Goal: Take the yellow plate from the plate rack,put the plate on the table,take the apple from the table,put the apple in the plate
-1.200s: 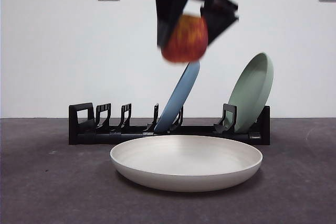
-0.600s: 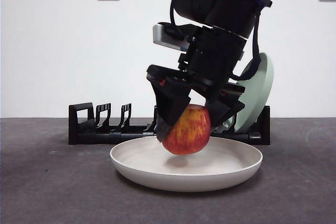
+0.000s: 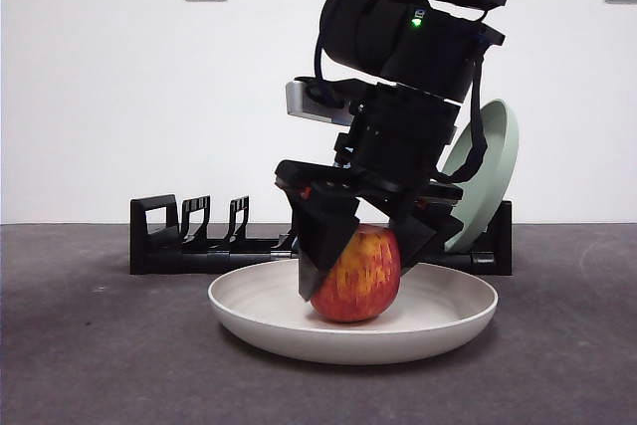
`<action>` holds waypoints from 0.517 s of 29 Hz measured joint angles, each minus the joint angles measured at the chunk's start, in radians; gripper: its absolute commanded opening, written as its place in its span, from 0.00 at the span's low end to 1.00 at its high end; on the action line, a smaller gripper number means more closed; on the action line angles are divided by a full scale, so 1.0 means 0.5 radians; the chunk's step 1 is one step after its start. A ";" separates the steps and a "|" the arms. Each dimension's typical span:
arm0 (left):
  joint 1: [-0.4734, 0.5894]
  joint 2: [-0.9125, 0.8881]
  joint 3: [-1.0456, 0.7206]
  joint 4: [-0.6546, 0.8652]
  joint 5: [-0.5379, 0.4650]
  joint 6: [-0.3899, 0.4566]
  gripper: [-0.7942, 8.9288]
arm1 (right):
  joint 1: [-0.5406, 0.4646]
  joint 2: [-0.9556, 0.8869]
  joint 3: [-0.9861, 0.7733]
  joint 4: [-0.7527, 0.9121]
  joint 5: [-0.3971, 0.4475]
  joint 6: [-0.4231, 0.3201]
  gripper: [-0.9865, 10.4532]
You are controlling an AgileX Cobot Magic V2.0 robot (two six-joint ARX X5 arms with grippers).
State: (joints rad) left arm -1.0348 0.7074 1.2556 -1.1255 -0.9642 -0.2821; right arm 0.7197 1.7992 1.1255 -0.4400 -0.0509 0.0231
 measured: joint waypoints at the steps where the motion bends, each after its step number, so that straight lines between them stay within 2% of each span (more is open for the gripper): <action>1: 0.000 0.000 0.000 0.000 0.001 0.000 0.43 | 0.000 0.000 0.000 0.000 0.000 0.008 0.31; 4: 0.000 -0.002 0.000 0.000 0.001 0.000 0.43 | 0.000 0.000 0.000 -0.001 0.005 0.035 0.54; 5: 0.000 -0.002 0.000 0.000 0.001 0.000 0.43 | 0.000 0.000 0.000 -0.001 0.005 0.039 0.56; 15: 0.000 0.014 0.000 0.003 0.004 0.000 0.43 | 0.000 -0.047 -0.002 -0.023 0.012 0.062 0.55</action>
State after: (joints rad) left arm -1.0348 0.7147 1.2556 -1.1240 -0.9623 -0.2821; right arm 0.7197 1.7756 1.1248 -0.4515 -0.0448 0.0540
